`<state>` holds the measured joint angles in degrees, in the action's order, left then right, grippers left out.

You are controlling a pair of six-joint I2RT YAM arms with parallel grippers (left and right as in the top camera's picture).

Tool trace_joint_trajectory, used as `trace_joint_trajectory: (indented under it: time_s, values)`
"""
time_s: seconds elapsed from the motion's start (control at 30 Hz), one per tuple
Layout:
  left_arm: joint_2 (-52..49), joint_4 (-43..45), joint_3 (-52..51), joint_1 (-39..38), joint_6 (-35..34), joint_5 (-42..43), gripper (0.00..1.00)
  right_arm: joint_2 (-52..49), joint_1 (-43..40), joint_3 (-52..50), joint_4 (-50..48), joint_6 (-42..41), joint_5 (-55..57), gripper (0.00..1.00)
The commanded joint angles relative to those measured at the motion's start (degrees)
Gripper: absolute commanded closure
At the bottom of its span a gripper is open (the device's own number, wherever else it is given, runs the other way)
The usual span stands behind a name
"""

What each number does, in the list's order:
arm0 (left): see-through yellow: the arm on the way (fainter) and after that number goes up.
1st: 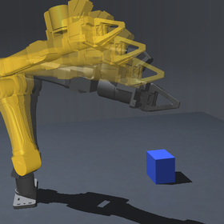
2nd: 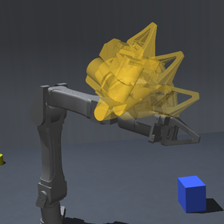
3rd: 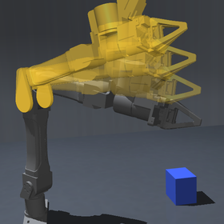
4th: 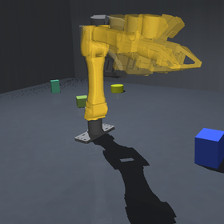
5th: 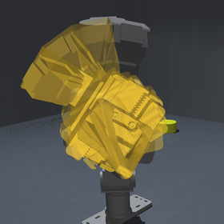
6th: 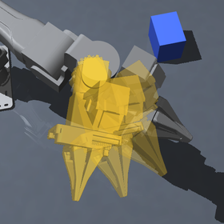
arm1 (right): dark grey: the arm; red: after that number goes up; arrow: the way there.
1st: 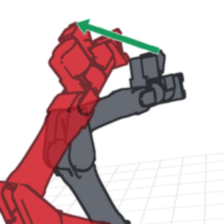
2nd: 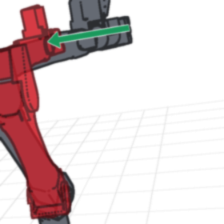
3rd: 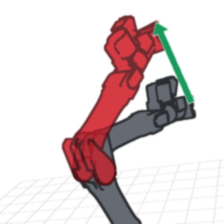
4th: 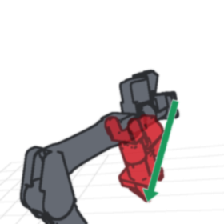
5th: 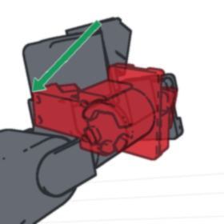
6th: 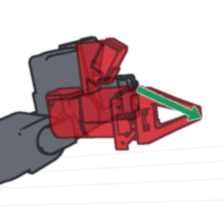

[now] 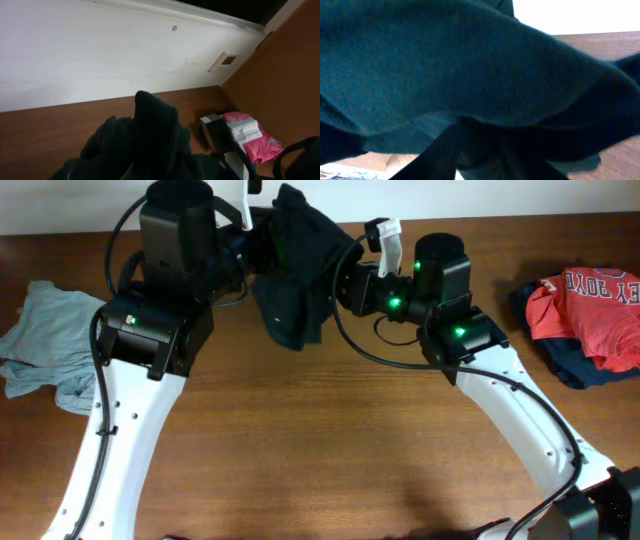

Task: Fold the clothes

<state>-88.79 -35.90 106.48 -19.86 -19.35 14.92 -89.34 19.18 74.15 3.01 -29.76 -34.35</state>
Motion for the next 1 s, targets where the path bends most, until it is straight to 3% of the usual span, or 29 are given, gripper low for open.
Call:
trace_joint_trajectory:
  time_s: [0.0, 0.03, 0.17, 0.4, 0.57, 0.83, 0.97]
  values:
    - [2.05, 0.87, 1.27, 0.00, -0.52, 0.72, 0.99, -0.42, 0.42, 1.03, 1.20, -0.33, 2.14, 0.85]
    - [2.05, 1.16, 1.27, 0.04, -0.52, 0.74, 0.99, -0.42, 0.39, 1.03, 2.23, -0.33, 2.64, 0.96]
    - [2.05, 1.14, 1.27, 0.04, -0.26, -0.39, 0.95, -0.42, 0.33, 1.03, 3.37, -0.28, 3.58, 0.96]
    - [2.03, -3.26, 1.25, 0.22, -0.26, -16.33, 0.65, 0.15, -1.46, 1.14, 5.53, 3.30, 1.40, 0.96]
    - [1.62, -7.76, 1.25, 2.05, -0.28, -24.81, 0.43, 0.92, -3.61, 3.63, 14.25, 10.21, 1.73, 0.96]
    - [-1.44, -13.53, 1.25, 4.90, -0.26, -24.39, 0.39, 0.92, -5.40, 17.57, 40.57, 29.62, 12.68, 0.96]
    - [-3.96, -15.15, 1.25, 4.90, 4.17, -16.94, 0.40, 0.92, -5.33, 23.41, 46.18, 33.29, 14.45, 0.96]
